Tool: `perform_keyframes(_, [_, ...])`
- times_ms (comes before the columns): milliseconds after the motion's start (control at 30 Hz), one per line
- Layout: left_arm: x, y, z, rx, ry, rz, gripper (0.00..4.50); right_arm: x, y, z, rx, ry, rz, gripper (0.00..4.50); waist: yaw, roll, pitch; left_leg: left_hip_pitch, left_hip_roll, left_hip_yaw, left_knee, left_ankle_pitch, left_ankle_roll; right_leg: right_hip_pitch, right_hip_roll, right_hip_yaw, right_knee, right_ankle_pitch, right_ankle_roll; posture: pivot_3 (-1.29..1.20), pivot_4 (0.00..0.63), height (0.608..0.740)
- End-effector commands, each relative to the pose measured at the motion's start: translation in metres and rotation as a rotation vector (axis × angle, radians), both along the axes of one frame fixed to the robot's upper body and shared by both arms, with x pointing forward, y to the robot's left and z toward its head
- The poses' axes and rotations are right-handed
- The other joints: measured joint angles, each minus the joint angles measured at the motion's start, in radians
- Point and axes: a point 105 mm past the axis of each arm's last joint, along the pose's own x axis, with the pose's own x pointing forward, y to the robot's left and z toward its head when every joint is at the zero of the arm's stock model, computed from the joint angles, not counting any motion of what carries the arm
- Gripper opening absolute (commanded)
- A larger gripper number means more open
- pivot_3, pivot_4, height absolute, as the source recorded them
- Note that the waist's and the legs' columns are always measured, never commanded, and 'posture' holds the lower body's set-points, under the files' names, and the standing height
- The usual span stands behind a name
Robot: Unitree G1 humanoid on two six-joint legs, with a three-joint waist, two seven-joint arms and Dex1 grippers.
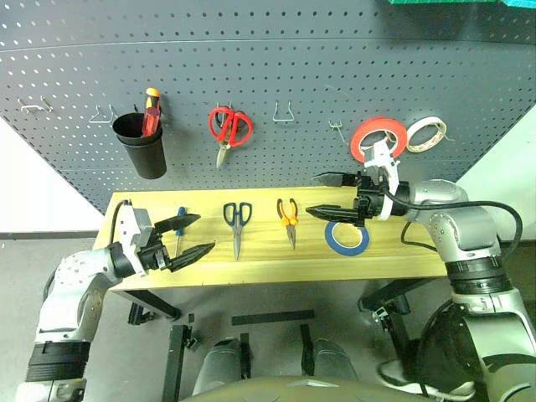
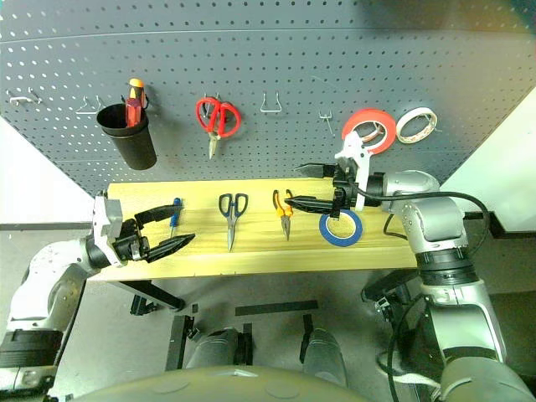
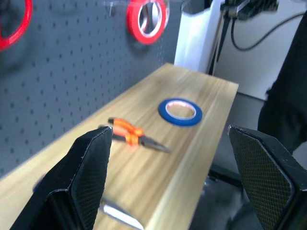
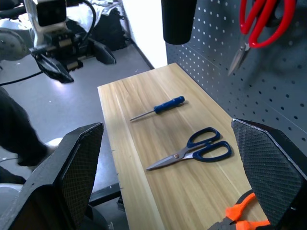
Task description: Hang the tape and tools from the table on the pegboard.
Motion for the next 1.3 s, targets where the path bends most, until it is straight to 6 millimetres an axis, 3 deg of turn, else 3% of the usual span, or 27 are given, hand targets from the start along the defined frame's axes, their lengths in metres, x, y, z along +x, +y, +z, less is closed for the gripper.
perform_keyframes(33, [0.002, 0.0, 0.016, -0.01, -0.06, -0.002, 4.04, 0.003, -0.002, 0.016, 0.018, -0.062, -0.002, 4.5, 0.003, 0.0, 0.0, 0.0, 0.0, 0.0, 0.0, 0.0, 0.0, 0.0, 0.0, 0.0, 0.0, 0.0, 0.0, 0.07, 0.111, 0.738])
perform_keyframes(267, [0.005, -0.011, 0.021, -0.012, -0.062, -0.033, 4.04, 0.004, -0.012, 0.006, -0.012, -0.043, -0.044, 4.5, -0.001, 0.0, 0.0, 0.0, 0.0, 0.001, 0.0, 0.0, 0.0, 0.0, 0.0, 0.0, 0.001, 0.0, 0.0, 0.05, 0.103, 0.738])
perform_keyframes(400, [0.008, -0.02, 0.025, -0.013, -0.057, -0.056, 4.04, 0.003, -0.028, -0.002, -0.043, -0.02, -0.085, 4.5, 0.0, 0.0, 0.0, 0.0, 0.0, 0.003, 0.0, 0.0, 0.0, 0.0, 0.0, 0.0, 0.0, 0.0, 0.0, 0.02, 0.106, 0.738])
perform_keyframes(667, [0.019, -0.037, 0.032, -0.008, -0.063, -0.11, 4.04, 0.003, -0.049, -0.029, -0.13, 0.072, -0.221, 4.5, -0.013, 0.001, 0.002, 0.0, 0.0, 0.003, 0.0, 0.0, 0.0, 0.0, 0.0, 0.0, 0.0, 0.0, 0.0, -0.05, 0.143, 0.738])
perform_keyframes(867, [0.024, -0.04, 0.023, 0.049, -0.057, -0.134, 4.04, 0.002, -0.057, -0.048, -0.259, 0.088, -0.295, 4.5, -0.033, 0.003, 0.008, 0.0, 0.0, 0.001, 0.0, 0.0, 0.001, 0.0, 0.0, 0.0, -0.001, 0.0, 0.0, -0.07, 0.16, 0.738])
perform_keyframes(1033, [0.038, -0.047, 0.0, 0.192, -0.056, -0.153, 4.04, 0.006, -0.059, -0.061, -0.373, 0.08, -0.329, 4.5, -0.033, 0.003, 0.019, 0.001, 0.0, 0.001, 0.0, 0.0, 0.001, 0.0, 0.0, 0.001, 0.0, 0.0, 0.0, -0.06, 0.195, 0.738])
perform_keyframes(1300, [0.051, -0.062, -0.019, 0.271, -0.048, -0.189, 4.04, 0.023, -0.059, -0.085, -0.552, 0.136, -0.353, 4.5, -0.033, 0.001, 0.078, 0.0, 0.0, 0.002, 0.001, -0.001, 0.002, -0.003, -0.001, 0.003, 0.001, 0.0, 0.0, -0.08, 0.264, 0.738])
